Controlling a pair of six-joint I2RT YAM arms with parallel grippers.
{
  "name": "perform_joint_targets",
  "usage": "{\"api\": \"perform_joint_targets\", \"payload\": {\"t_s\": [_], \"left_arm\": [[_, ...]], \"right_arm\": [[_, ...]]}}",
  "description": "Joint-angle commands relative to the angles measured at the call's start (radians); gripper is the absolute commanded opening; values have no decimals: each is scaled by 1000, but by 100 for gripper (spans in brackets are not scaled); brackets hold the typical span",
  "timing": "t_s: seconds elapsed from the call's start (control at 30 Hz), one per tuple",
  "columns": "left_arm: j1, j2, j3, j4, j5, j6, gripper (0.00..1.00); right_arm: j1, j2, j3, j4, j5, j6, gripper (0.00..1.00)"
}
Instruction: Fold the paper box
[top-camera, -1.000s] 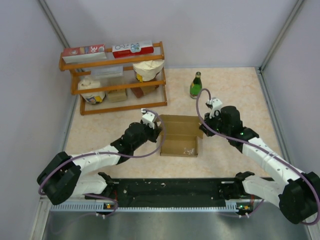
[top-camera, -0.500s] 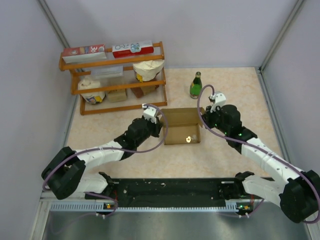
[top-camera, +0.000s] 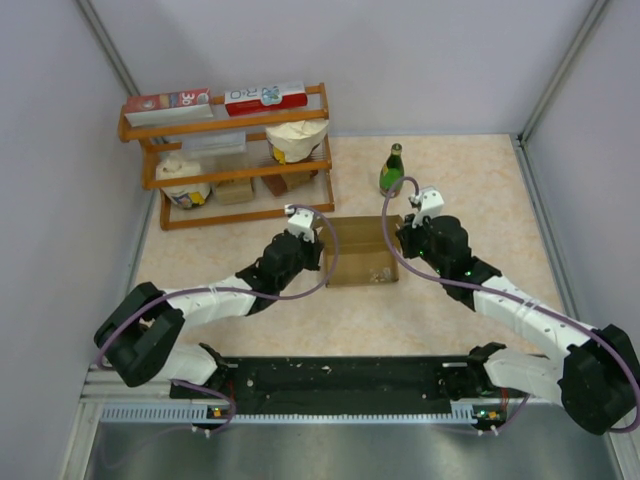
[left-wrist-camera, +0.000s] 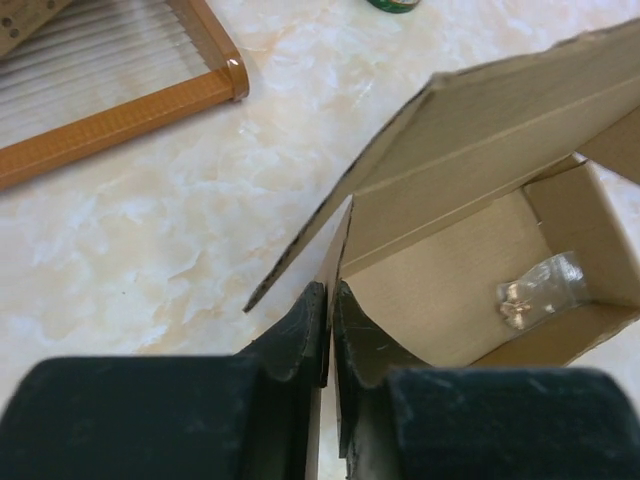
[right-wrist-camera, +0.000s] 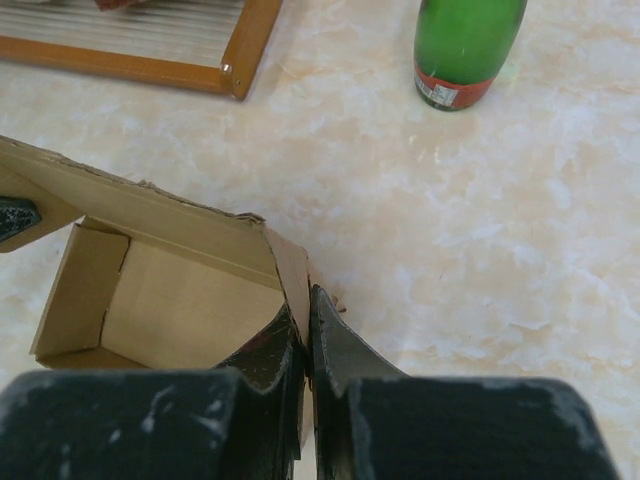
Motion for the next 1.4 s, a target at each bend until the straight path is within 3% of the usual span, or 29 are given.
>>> {"api": "perform_joint_targets", "payload": {"t_s": [0.0, 0.27, 0.57, 1.37], "left_arm": [[-3, -15, 37, 27, -43, -17, 1], [-20, -22, 44, 4, -46, -31, 0], [-87, 7, 30, 32, -138, -84, 0], [-169, 63, 23, 59, -214, -198, 8]], "right_arm": [[14, -22, 1, 85, 19, 13, 0], [28, -26, -11, 97, 19, 29, 0], [85, -64, -108, 187, 125, 81, 0], [160, -122, -306, 401, 266, 138, 0]]}}
